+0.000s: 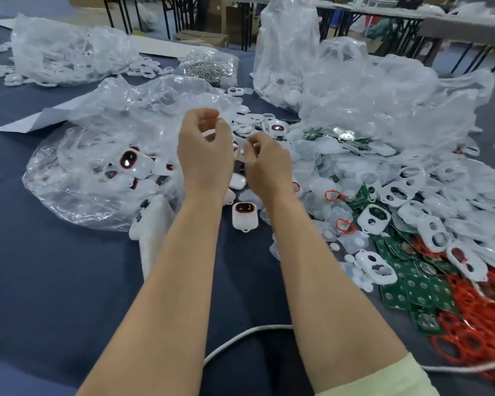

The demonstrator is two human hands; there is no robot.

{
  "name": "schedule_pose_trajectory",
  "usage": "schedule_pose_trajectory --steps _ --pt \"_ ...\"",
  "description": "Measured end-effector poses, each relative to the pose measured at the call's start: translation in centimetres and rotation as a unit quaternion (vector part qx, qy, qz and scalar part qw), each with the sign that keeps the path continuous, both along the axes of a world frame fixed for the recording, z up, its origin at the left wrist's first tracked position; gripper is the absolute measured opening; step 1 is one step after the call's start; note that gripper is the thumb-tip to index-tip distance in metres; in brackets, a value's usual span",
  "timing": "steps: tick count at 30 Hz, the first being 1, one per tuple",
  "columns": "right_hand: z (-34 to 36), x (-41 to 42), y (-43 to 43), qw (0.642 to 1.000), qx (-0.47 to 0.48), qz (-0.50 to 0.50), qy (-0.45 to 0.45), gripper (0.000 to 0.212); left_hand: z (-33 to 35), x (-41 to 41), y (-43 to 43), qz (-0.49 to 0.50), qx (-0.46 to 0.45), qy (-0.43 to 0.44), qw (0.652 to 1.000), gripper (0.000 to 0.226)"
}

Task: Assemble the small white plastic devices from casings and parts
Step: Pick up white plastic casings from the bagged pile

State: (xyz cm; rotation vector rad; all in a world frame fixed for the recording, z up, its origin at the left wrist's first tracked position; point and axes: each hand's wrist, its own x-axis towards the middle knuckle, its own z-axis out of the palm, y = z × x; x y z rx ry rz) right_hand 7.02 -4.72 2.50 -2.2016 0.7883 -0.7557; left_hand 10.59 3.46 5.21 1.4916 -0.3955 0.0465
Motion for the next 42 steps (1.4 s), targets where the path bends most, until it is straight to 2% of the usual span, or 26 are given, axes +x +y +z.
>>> schedule_pose_trajectory --steps 2,4,7,11,13,16,18,20,23,25,28,31,33,35,39,42 --pt "1.5 -2.8 -1.6 0.998 0.029 0.038 -0.036 0.027 -0.1 -1.1 -1.3 -0.073 0.067 -0.047 0.994 0.022" --pt "2.4 -6.3 -3.5 0.997 0.037 0.066 -0.02 0.027 -0.5 -2.9 -3.0 -0.165 0.136 -0.085 0.973 0.024" --pt "2.6 -12.0 -5.9 0.998 0.048 0.037 0.008 0.013 -1.0 -5.9 -5.7 -0.231 0.234 -0.126 0.936 0.027" --pt "2.0 -17.9 -8.1 0.997 0.071 -0.034 0.005 0.013 -1.6 -10.1 -8.8 -0.331 0.271 -0.094 0.899 0.02" --pt "1.4 -19.4 -8.7 0.994 0.08 -0.071 -0.025 0.015 -2.2 -11.9 -9.8 -0.363 0.247 -0.033 0.898 0.011" --pt "0.5 -20.3 -8.9 0.985 0.043 -0.154 -0.057 0.014 -3.4 -12.5 -10.6 -0.308 0.16 0.065 0.936 0.016" --pt "-0.2 -20.2 -8.3 0.99 -0.011 -0.139 -0.009 0.01 -3.8 -11.8 -10.4 -0.257 0.061 0.146 0.953 0.016" --pt "-1.1 -19.2 -7.2 0.995 -0.027 -0.06 0.076 0.018 -4.1 -11.0 -10.0 -0.25 -0.034 0.237 0.938 0.014" --pt "-2.4 -16.9 -5.8 0.974 -0.067 -0.015 0.217 0.027 -4.6 -10.6 -9.5 -0.266 -0.09 0.298 0.912 0.007" --pt "-2.8 -16.0 -5.8 0.968 -0.109 -0.032 0.223 0.019 -5.0 -10.5 -9.3 -0.274 -0.108 0.31 0.904 0.008" --pt "-3.1 -16.3 -6.6 0.979 -0.103 -0.05 0.168 0.017 -5.3 -10.4 -9.4 -0.278 -0.122 0.316 0.899 0.006" --pt "-2.7 -17.5 -7.7 0.993 0.0 -0.115 0.021 0.014 -5.6 -10.5 -9.8 -0.279 -0.111 0.314 0.901 0.005" --pt "-2.3 -18.2 -8.0 0.969 0.153 -0.134 -0.14 0.01 -5.7 -10.7 -10.0 -0.283 -0.093 0.3 0.906 0.006" --pt "-2.0 -18.2 -8.0 0.928 0.242 -0.122 -0.255 0.011 -5.9 -11.0 -10.3 -0.284 -0.054 0.268 0.919 0.008" --pt "-2.0 -17.5 -7.5 0.903 0.274 -0.107 -0.314 0.013 -6.3 -11.6 -10.6 -0.295 -0.032 0.236 0.925 0.008" --pt "-2.2 -17.3 -7.3 0.905 0.269 -0.112 -0.31 0.009 -6.3 -11.9 -10.7 -0.303 -0.029 0.228 0.925 0.007"
